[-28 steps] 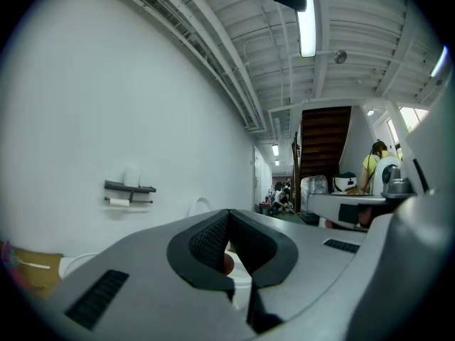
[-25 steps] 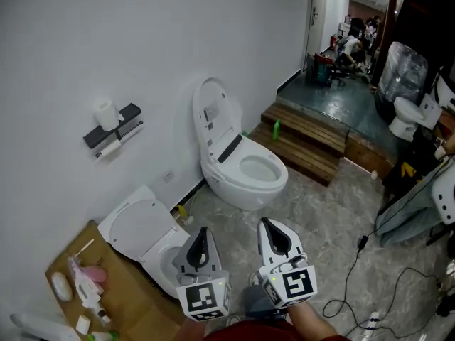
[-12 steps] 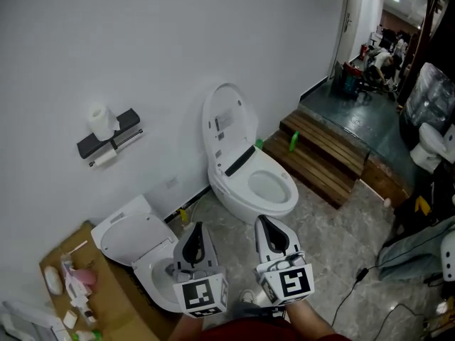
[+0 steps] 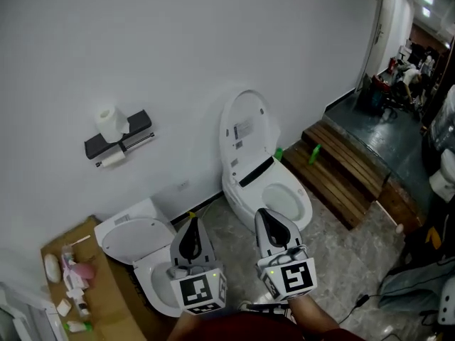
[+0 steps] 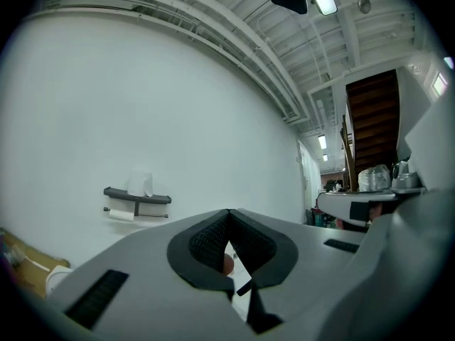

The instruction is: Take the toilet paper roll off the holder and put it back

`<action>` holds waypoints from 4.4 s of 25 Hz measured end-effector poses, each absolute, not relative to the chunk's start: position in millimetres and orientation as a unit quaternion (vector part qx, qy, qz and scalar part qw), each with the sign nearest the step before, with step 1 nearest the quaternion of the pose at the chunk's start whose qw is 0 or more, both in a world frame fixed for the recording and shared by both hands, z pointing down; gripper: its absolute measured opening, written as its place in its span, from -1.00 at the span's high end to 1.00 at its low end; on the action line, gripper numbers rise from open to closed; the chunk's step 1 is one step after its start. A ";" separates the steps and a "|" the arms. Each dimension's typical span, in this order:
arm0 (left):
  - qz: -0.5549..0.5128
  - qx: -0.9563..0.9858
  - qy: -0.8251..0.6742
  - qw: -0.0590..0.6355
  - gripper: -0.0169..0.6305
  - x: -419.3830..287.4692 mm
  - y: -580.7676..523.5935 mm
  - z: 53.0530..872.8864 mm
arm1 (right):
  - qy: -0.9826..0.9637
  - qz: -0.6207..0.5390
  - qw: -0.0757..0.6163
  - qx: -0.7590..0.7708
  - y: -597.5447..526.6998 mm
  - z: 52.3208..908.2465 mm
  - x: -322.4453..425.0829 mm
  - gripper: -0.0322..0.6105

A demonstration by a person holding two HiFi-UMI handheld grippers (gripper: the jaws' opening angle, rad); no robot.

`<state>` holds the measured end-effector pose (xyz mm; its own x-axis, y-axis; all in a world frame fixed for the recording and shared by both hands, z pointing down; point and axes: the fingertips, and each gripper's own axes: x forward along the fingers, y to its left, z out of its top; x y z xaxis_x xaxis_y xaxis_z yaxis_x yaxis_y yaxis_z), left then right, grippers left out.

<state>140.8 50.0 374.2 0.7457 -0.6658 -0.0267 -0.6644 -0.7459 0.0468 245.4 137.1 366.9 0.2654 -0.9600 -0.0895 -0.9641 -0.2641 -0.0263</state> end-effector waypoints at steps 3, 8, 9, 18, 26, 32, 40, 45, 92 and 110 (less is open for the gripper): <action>-0.022 0.928 -0.372 0.013 0.90 146.2 19.1 379.8 | 0.623 0.028 0.038 -0.781 104.8 373.0 251.2 0.84; -0.025 0.920 -0.391 0.014 0.90 154.2 -37.0 378.7 | 0.645 0.031 0.032 -0.763 42.5 375.0 259.0 0.84; -0.024 0.918 -0.395 0.014 0.90 155.0 -49.3 379.1 | 0.651 0.032 0.032 -0.758 27.7 374.4 259.9 0.84; -0.023 0.885 -0.464 0.016 0.90 131.5 -181.5 369.3 | 0.704 0.031 0.041 -0.708 -123.5 362.9 248.2 0.84; -0.015 0.859 -0.511 0.010 0.90 101.6 -260.7 366.1 | 0.741 0.028 0.042 -0.670 -214.1 359.6 220.6 0.84; -0.014 0.838 -0.546 0.016 0.90 97.9 -298.2 367.1 | 0.765 0.020 0.045 -0.642 -264.8 360.9 223.6 0.84; -0.022 0.794 -0.607 0.018 0.90 116.1 -351.3 365.6 | 0.806 0.011 0.044 -0.591 -338.7 367.3 254.4 0.84; -0.015 0.763 -0.646 0.011 0.90 128.5 -380.0 367.8 | 0.829 0.006 0.043 -0.558 -382.2 366.3 274.9 0.84; 0.012 0.759 -0.651 -0.016 -0.36 117.2 -481.6 347.6 | 0.827 0.002 0.048 -0.560 -439.1 368.1 266.6 0.84; -0.056 0.768 -0.638 -0.031 -0.35 103.8 -412.4 268.7 | 0.833 0.010 0.049 -0.551 -437.6 360.6 259.4 0.84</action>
